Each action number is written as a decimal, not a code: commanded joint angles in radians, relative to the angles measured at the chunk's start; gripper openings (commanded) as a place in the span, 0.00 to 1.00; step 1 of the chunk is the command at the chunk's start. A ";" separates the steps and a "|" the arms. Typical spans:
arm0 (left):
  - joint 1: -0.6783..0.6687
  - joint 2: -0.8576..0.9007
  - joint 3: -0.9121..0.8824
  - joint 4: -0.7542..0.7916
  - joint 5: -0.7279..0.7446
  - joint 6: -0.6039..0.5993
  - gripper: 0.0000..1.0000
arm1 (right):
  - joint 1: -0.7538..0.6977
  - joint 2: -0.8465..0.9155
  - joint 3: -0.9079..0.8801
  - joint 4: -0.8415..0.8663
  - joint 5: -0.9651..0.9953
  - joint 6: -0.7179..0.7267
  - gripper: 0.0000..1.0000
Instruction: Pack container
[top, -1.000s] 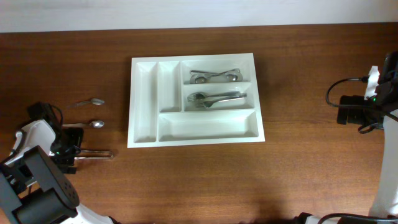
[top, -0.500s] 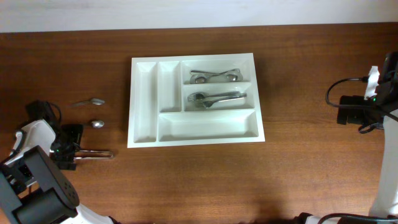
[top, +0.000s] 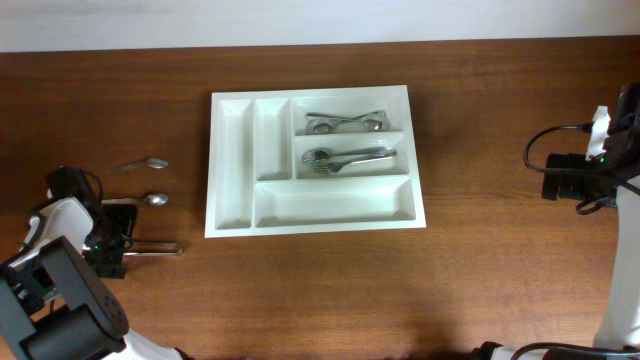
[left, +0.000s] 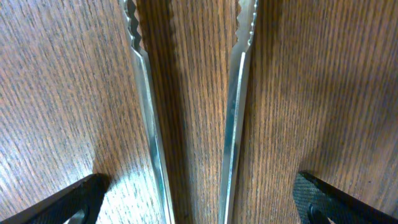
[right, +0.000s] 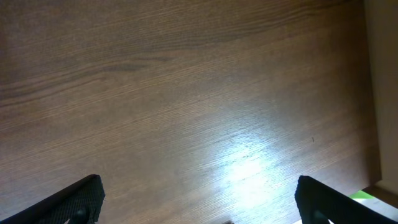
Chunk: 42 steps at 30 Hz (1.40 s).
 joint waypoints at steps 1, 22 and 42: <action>0.002 0.021 -0.039 0.005 0.011 0.012 1.00 | -0.005 -0.019 0.000 0.000 0.016 0.008 0.99; 0.002 0.021 -0.039 -0.006 0.016 0.012 0.42 | -0.005 -0.019 0.000 0.000 0.016 0.008 0.99; 0.002 0.003 0.083 -0.053 0.019 0.182 0.02 | -0.005 -0.019 0.000 0.000 0.016 0.008 0.99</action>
